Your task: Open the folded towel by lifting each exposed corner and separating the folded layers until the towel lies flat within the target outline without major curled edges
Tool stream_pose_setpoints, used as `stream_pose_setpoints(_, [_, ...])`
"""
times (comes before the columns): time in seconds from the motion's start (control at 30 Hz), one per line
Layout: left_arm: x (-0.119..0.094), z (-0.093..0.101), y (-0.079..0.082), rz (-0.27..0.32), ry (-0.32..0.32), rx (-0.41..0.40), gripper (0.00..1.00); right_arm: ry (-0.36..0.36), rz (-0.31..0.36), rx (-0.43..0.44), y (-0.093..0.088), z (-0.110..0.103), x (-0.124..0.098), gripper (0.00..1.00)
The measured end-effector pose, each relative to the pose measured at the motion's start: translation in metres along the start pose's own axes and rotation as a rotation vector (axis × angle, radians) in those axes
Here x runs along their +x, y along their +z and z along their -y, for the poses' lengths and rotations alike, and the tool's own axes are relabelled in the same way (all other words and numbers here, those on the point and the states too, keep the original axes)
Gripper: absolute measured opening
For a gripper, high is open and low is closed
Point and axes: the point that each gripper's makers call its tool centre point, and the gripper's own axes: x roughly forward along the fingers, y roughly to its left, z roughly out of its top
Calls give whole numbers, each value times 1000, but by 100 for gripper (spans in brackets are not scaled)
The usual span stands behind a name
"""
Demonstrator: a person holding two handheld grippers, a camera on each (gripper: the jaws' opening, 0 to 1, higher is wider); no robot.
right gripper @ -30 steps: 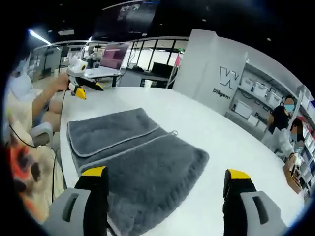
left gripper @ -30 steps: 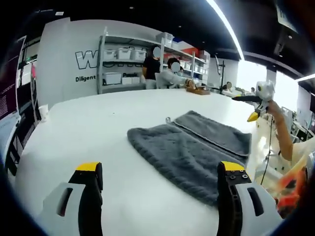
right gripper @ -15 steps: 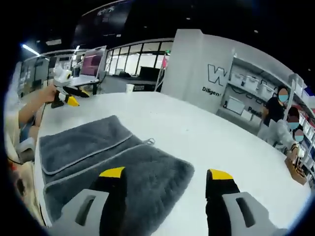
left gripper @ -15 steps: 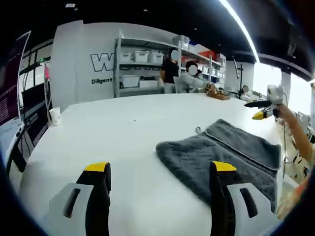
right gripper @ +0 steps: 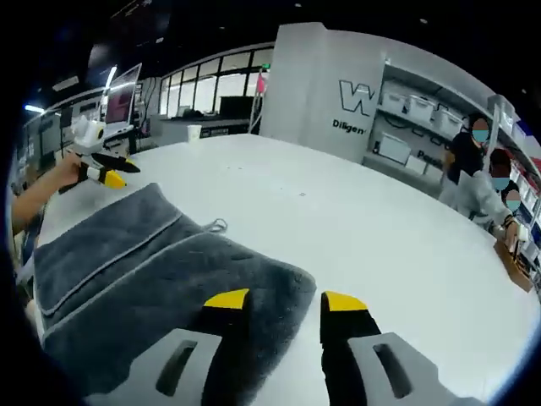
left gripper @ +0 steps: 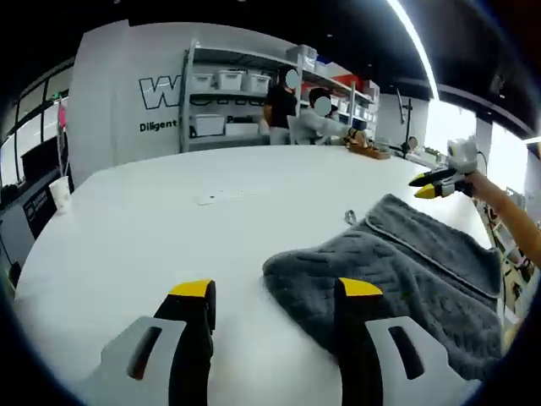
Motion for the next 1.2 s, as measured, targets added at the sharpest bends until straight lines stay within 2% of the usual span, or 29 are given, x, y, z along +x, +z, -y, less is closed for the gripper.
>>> stream_pose_setpoints(0.1, [11,-7,-4,-11,12,-7,44,-7,-24,42,-8,8,14,29])
stream_pose_setpoints(0.17, [15,-11,-6,-19,23,-8,38,8,-36,99,-15,7,20,21])
stream_pose_setpoints(0.3, [20,-12,-11,-28,24,-12,28,-8,-63,101,-26,14,31,4])
stream_pose_setpoints(0.43, [25,-4,-16,-39,-2,-8,22,20,-57,127,-27,9,35,0])
stream_pose_setpoints(0.6, [33,5,-21,-61,-40,6,7,20,-71,88,-31,5,34,0])
stream_pose_setpoints(0.7, [34,7,-20,-62,-26,40,3,17,-73,81,-31,6,35,0])
stream_pose_setpoints(0.83, [38,4,-18,-81,7,135,2,3,-77,57,-34,6,38,0])
stream_pose_setpoints(1.03, [45,-7,-14,-92,34,149,1,-23,-76,12,-29,13,47,0])
stream_pose_setpoints(1.2, [53,-19,-10,-105,74,206,2,-34,-60,22,-24,20,59,0])
